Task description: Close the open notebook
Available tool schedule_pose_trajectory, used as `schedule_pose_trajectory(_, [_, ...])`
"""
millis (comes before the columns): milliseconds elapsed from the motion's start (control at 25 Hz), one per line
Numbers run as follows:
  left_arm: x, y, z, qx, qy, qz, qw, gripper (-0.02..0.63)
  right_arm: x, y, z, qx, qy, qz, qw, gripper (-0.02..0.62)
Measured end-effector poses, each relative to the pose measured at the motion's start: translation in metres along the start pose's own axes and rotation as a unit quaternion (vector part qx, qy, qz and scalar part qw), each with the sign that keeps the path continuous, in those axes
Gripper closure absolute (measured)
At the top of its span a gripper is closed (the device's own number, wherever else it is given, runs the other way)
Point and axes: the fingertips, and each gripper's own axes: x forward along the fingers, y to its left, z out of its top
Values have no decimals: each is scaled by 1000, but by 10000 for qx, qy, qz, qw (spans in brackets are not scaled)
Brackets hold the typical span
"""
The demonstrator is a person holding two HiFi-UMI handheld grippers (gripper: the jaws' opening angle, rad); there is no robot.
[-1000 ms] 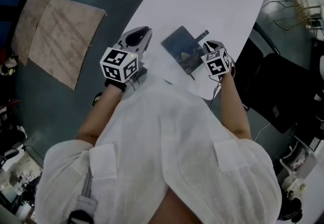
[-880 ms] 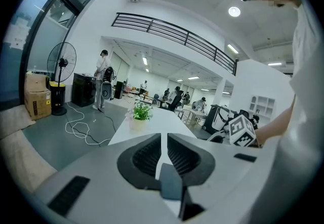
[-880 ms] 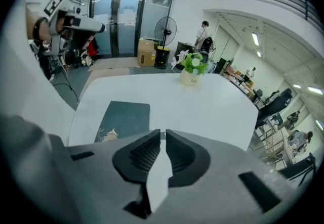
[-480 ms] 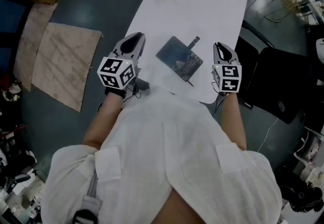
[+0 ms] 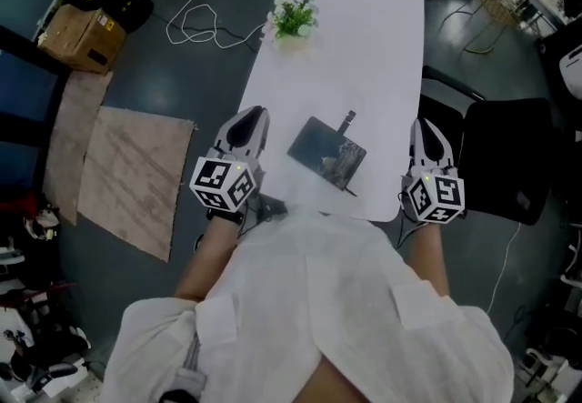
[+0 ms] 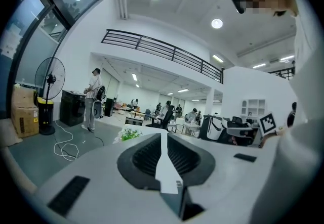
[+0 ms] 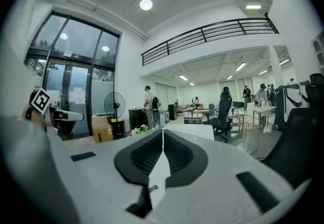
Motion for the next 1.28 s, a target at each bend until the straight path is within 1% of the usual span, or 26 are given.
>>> schedule_pose_trajectory(40, [0, -3, 3, 7, -12, -40, 10000, 572, -3, 0, 2, 10, 0, -24, 10000, 591])
schedule_pose_trajectory(200, [0, -17, 14, 89, -35, -197, 9998, 572, -10, 1, 10, -74, 68, -141, 9999, 592])
schedule_pose_trajectory(360, [-1, -17, 21, 149, -73, -173, 9997, 572, -10, 1, 13, -105, 87, -247, 9996, 594])
schedule_pose_trajectory(680, [-5, -8, 26, 169, -74, -24, 9998, 572, -2, 0, 16, -68, 44, -190, 9998, 594])
schedule_pose_trajectory(840, [-5, -8, 19, 169, -10, 37, 9998, 572, 4, -1, 12, -112, 66, -119, 9998, 594])
schedule_pose_trajectory(1080, [-5, 5, 13, 81, 78, 168, 9998, 572, 22, 11, 11, -200, 96, 86, 9997, 594])
schedule_pose_trajectory(1280, [-6, -3, 3, 0, 164, 132, 9998, 572, 18, 10, 4, -183, 170, 161, 9996, 594])
